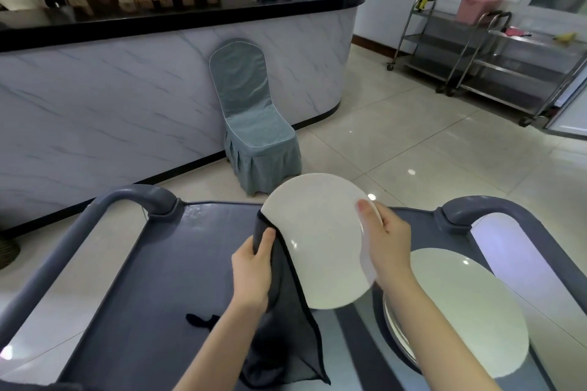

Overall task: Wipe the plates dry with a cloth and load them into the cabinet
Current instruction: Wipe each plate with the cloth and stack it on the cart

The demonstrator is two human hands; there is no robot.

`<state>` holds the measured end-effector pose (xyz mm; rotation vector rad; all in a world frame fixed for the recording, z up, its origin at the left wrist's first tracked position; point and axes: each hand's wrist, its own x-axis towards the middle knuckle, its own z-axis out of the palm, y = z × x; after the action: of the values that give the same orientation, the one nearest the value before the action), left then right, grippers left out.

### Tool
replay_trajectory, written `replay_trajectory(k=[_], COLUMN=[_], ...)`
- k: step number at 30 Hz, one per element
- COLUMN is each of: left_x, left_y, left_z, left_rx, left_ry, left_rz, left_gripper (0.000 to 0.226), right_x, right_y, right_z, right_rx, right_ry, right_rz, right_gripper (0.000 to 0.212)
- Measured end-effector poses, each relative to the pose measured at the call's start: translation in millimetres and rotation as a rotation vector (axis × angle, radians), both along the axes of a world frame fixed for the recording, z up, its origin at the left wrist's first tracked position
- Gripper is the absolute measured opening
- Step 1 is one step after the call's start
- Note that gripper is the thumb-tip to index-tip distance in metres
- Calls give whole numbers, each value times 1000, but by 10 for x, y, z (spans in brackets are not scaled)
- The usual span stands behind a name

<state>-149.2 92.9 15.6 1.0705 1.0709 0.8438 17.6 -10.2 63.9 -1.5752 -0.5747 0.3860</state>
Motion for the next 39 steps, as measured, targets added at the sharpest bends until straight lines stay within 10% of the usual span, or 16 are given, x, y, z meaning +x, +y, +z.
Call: replay_trajectory(k=[8, 14, 24, 33, 39], left_x=[-91, 110, -24, 118, -35], left_y=[420, 495, 210, 476, 287], left_z=[236, 508, -12, 436, 107], left_rx=[468, 869, 224, 751, 299], left_ry=[276, 390, 170, 427, 201], left_rz=[-165, -623, -173, -687, -205], left_gripper=[25, 41, 42, 30, 38], right_x=[176, 97, 172, -45, 141], right_y=[-97, 155, -2, 114, 7], right_z=[-4, 176, -13, 17, 29], right_rx=[-280, -391, -208, -314, -180], right_ry=[-119, -571, -117, -355, -157], right_rz=[336, 609, 208, 511, 207], right_gripper=[5, 44, 43, 50, 48])
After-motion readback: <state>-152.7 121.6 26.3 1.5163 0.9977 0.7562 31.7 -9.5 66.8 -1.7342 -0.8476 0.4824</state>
